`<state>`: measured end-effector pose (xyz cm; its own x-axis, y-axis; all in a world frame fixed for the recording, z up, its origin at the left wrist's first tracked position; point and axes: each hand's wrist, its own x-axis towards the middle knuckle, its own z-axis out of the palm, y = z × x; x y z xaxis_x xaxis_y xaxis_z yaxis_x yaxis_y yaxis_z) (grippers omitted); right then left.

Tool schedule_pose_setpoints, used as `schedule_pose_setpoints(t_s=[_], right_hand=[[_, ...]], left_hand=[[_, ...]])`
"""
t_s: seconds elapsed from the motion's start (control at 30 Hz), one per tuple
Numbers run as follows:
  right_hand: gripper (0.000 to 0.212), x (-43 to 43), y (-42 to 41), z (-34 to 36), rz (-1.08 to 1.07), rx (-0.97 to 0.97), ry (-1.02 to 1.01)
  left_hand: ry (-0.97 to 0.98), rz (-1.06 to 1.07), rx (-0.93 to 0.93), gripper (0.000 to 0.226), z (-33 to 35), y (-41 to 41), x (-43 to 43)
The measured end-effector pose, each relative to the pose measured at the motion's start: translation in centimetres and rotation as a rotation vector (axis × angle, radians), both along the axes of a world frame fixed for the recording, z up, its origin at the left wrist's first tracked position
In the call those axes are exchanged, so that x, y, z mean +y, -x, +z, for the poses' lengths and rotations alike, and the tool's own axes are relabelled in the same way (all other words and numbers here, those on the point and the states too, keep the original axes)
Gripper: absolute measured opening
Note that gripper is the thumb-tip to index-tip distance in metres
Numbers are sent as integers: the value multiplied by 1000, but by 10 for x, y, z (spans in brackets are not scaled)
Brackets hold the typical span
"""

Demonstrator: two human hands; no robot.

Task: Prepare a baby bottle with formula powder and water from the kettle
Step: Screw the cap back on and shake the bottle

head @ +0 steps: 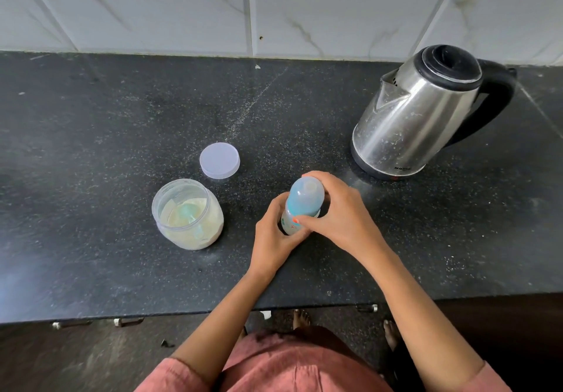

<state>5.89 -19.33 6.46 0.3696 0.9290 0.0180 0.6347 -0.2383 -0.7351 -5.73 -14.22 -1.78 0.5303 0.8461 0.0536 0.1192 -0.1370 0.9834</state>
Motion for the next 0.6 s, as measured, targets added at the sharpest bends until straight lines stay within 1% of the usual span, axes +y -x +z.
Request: schedule_pose_setpoints(t_s=[0.07, 0.13, 0.2, 0.27, 0.33, 0.43, 0.5, 0.6], right_hand=[[62, 0, 6, -5, -60, -66, -25], [67, 0, 9, -8, -89, -89, -25], [79, -1, 7, -7, -61, -14, -7], [91, -3, 2, -4, 4, 123, 16], [85, -5, -3, -4, 73, 188, 35], [71, -6, -7, -6, 108, 182, 32], [67, -4, -8, -9, 79, 153, -10], [60, -2, -2, -17, -30, 61, -73]], left_hand=[[-12, 1, 2, 62, 1, 0, 0], [-26, 1, 3, 62, 2, 0, 0], [-33, 0, 8, 63, 1, 0, 1], [-26, -7, 9, 61, 0, 1, 1], [-21, -9, 8, 59, -1, 1, 1], [-21, -3, 6, 60, -1, 0, 1], [-23, -1, 10, 60, -1, 0, 1], [-28, 2, 11, 61, -1, 0, 1]])
